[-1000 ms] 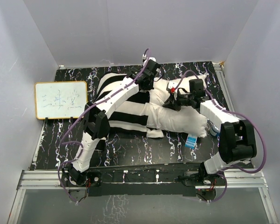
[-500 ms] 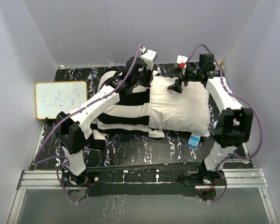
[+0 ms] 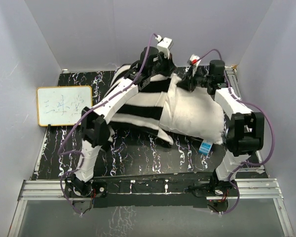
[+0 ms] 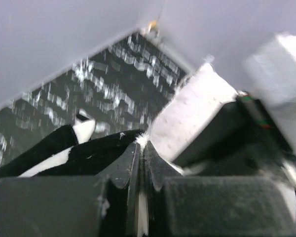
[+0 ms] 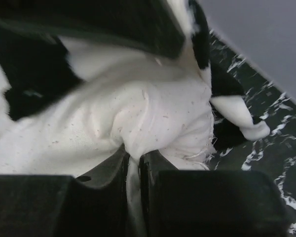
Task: Put the pillow into the pillowcase
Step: Stuff the pillow into the pillowcase.
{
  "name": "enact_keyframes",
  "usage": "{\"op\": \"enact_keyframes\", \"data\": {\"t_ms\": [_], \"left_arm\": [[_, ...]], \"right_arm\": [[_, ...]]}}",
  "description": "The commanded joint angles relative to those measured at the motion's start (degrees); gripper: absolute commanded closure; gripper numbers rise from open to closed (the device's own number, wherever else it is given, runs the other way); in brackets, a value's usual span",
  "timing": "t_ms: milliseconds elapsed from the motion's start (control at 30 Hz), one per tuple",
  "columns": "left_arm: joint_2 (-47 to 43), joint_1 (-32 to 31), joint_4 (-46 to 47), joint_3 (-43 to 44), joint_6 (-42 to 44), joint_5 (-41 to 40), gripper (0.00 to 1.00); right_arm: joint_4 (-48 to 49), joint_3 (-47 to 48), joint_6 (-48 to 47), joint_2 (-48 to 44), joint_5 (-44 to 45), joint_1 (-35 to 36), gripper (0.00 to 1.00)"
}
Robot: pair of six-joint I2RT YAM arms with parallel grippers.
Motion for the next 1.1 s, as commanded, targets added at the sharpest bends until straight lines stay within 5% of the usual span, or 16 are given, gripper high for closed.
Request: {"op": "enact_keyframes", "data": {"t_ms": [0,67,133,367,500,667,867,967,1067], "left_arm": [[7.7,-1.1,15.5,22.9,-8.8,9.6,1.00],[9.1,-1.1,20.3,26.2,-11.7,11.0,1.00],[6.3,-1.1,26.2,20.6,-14.1,12.8,1.00],[-16.3,-5.1,50.4,-34.7,-22.3,19.5,1.00],[-18.2,-10.4,68.5,-56.9,-32.9,19.2,1.00],[-14.9,-16.9,79.3,-62.6,-38.5,19.6,1.00],[-9.5,-17.7,80.1,-60.3,-41.8,21.6,1.00],[-12.4,-13.2,72.7,-64.3,-41.3,19.1,1.00],[-15.1,-7.7,69.6,-69.3,-40.8,18.2,1.00]], "right_arm": [[30.5,7.3,31.5,-8.8,-0.3,0.0,0.92],[34.5,8.1,38.0,-9.4,0.1,-0.6,0.92],[39.4,3.9,40.9,-10.9,0.5,-0.7,0.92],[47.5,-23.3,27.6,-11.9,9.3,1.7,0.92],[62.7,-33.6,30.6,-6.9,21.6,2.5,0.92],[67.0,-36.6,32.7,-1.6,24.6,2.9,0.92],[76.0,-40.2,36.5,-1.0,10.5,3.7,0.90],[69.1,-39.0,30.6,-7.6,-4.2,2.2,0.70],[32.2,-31.5,3.5,-16.8,-6.5,0.6,0.41]]}}
